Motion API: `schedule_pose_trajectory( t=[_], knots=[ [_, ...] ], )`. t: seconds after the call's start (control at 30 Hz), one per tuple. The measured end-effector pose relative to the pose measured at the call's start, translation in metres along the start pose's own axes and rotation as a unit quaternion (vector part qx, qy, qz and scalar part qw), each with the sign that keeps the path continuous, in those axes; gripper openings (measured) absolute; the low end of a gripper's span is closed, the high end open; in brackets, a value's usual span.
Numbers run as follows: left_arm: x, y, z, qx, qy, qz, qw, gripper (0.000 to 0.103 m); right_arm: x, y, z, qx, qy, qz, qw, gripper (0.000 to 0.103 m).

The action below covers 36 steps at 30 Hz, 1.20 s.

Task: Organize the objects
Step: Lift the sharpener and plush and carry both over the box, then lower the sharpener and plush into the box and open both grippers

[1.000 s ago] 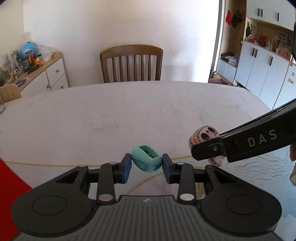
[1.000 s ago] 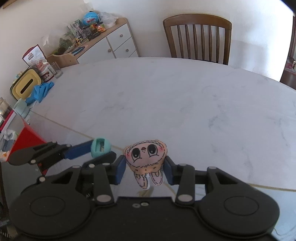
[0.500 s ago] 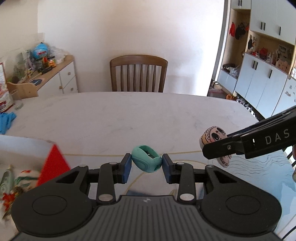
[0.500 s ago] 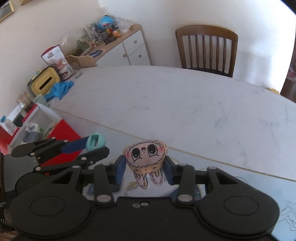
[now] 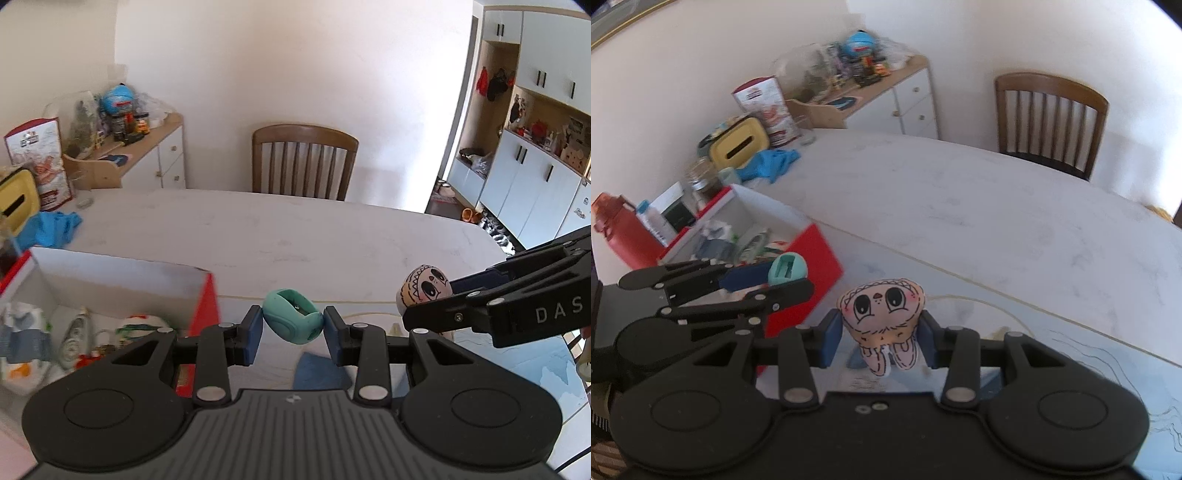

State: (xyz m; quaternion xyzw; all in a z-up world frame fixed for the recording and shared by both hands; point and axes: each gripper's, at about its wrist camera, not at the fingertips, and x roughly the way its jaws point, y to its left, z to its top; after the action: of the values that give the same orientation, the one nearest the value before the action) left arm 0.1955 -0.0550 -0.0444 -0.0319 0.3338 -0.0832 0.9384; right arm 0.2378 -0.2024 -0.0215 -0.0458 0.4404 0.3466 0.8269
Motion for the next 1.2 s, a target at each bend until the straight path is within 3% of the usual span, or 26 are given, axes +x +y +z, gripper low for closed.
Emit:
schedule_pose_trajectory(
  t=[0.63,1.03,1.2],
  knots=[
    [-0.048,0.118,0.003,-0.006,-0.005,0.035,0.9994,0.035,0.033,0.118,0.028,-0.048,-0.011,0.027,0.998,0.042],
    [-0.026,0.199,0.0,-0.006,0.026,0.058,0.9979,0.035,0.091,0.168,0.04,-0.077,0.003,0.028,0.997,0.042],
    [-0.002,0.219,0.0,0.001,0.044,0.063,0.997,0.035,0.126,0.186,0.038,-0.104,0.037,0.018,0.994,0.042]
  ],
)
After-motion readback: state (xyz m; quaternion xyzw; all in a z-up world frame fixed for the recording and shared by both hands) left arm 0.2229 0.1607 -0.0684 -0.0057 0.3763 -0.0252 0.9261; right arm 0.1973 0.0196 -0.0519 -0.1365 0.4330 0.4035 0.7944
